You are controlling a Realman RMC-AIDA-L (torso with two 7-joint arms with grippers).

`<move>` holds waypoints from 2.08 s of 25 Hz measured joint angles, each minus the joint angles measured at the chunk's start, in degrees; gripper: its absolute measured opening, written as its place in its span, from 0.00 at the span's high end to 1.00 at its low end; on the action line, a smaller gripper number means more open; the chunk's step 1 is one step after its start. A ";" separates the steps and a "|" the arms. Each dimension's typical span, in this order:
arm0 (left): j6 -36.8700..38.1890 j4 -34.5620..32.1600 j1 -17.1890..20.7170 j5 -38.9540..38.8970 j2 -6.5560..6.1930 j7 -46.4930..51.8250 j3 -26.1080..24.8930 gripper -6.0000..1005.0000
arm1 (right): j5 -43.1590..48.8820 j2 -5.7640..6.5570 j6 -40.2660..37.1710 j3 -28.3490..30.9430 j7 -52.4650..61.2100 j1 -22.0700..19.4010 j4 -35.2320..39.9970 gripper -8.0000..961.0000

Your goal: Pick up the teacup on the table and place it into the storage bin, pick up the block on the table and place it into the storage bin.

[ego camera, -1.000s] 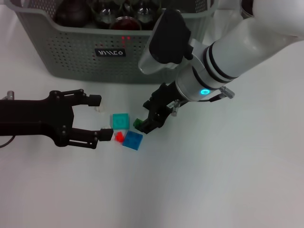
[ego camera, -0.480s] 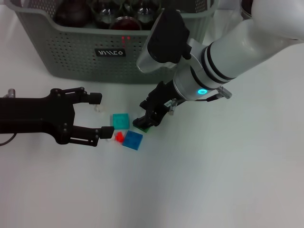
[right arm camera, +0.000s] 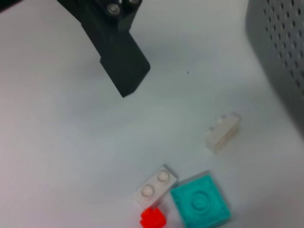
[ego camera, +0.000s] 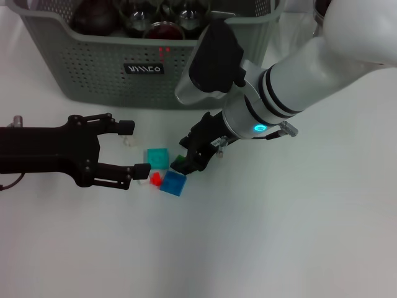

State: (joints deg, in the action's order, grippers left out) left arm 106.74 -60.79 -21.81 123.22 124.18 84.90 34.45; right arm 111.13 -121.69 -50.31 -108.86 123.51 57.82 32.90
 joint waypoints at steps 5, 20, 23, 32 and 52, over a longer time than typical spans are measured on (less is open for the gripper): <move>-0.06 0.00 0.00 0.00 0.00 -0.14 0.00 0.06 | -0.22 -0.06 0.56 -0.29 0.11 0.00 -0.23 0.43; -0.49 0.10 -0.05 0.00 0.00 -0.18 0.00 0.06 | -0.22 -0.03 1.25 -1.26 0.33 0.01 -0.49 0.43; -0.54 0.14 -0.15 0.00 0.00 -0.18 0.00 0.06 | -0.22 -0.03 1.10 -1.27 0.33 0.01 -0.49 0.43; -0.66 0.77 -0.51 0.00 -0.05 -0.18 0.00 0.06 | -0.22 -0.03 1.11 -1.94 0.66 0.01 -0.89 0.44; -0.71 0.76 -0.46 0.41 -0.09 -0.18 -0.30 0.06 | 0.52 1.33 -2.62 -1.90 1.39 -1.43 4.54 0.79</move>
State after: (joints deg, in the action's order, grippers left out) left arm 106.03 -60.03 -22.26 123.63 124.10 84.72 34.15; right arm 111.65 -120.36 -52.94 -110.75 124.90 56.39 37.45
